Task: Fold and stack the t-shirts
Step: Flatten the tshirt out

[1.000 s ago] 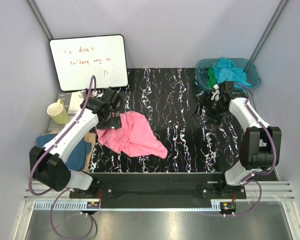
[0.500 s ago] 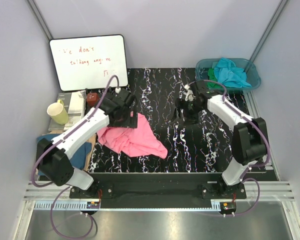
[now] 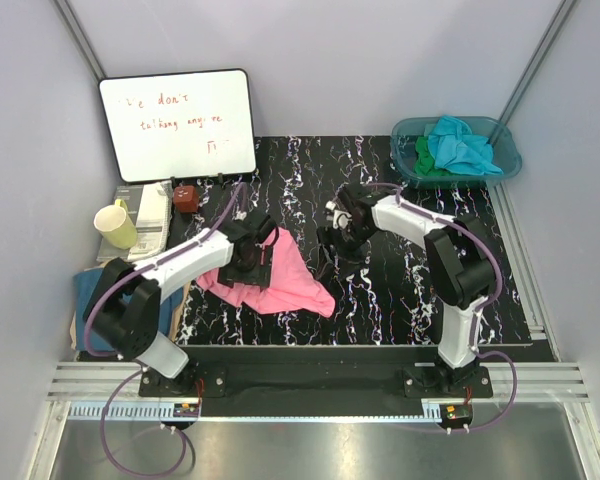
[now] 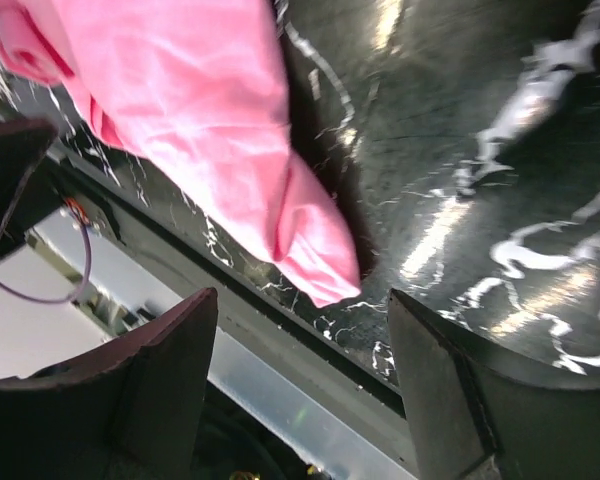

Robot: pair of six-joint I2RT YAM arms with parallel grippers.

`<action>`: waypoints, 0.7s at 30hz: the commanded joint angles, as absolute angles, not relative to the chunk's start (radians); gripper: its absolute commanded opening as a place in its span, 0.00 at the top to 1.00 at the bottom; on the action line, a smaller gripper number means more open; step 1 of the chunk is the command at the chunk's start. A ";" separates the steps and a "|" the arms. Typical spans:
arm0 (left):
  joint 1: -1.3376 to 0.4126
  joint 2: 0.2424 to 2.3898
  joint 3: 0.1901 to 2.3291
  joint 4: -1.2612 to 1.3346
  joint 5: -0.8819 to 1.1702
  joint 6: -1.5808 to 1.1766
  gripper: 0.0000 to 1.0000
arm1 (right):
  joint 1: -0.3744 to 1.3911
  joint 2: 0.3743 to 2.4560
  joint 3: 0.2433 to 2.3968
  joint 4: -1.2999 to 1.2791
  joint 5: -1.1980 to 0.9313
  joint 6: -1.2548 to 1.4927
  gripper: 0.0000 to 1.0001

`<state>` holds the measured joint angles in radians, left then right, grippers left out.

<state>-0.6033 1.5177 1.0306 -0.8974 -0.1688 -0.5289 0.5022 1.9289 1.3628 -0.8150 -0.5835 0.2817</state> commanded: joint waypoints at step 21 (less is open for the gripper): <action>-0.580 1.571 1.124 -0.922 -0.370 -0.551 1.00 | 0.621 2.160 1.549 -0.995 -0.658 0.187 0.78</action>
